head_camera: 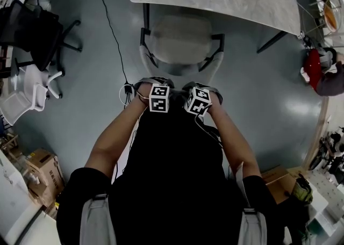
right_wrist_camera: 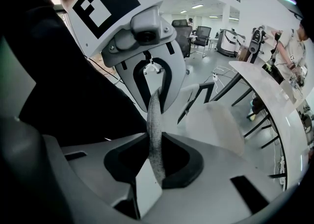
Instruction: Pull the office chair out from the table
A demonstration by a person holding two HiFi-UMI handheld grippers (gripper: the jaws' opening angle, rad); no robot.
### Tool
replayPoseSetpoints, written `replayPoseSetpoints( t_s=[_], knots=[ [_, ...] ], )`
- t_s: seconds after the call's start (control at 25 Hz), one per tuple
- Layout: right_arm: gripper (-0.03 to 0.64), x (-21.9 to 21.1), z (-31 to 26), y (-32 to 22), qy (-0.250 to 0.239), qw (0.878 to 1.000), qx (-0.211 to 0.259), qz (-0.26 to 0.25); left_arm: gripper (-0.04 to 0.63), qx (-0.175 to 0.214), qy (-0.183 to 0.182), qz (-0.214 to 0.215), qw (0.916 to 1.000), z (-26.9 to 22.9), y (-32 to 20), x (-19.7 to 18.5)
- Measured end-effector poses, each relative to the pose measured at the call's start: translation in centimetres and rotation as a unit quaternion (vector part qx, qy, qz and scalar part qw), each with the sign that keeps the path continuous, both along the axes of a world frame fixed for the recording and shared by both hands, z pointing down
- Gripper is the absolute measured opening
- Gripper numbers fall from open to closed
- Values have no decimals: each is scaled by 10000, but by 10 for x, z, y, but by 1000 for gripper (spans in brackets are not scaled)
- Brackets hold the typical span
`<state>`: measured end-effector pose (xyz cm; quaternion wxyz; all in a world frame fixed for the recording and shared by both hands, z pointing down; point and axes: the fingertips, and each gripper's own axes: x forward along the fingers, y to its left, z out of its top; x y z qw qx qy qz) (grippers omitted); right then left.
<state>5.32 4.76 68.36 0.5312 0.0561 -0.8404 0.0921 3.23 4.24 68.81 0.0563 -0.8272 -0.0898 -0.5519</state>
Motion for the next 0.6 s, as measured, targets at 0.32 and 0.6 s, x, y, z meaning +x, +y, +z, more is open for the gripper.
replayPoseSetpoints(
  t_s=[0.32, 0.6],
  knots=[
    [78, -9, 0, 21, 48, 9999, -77, 102, 80, -30, 12, 71, 10000, -1, 21, -10],
    [78, -21, 0, 43, 90, 9996, -77, 270, 80, 10, 53, 198, 9998, 0, 40, -21]
  ],
)
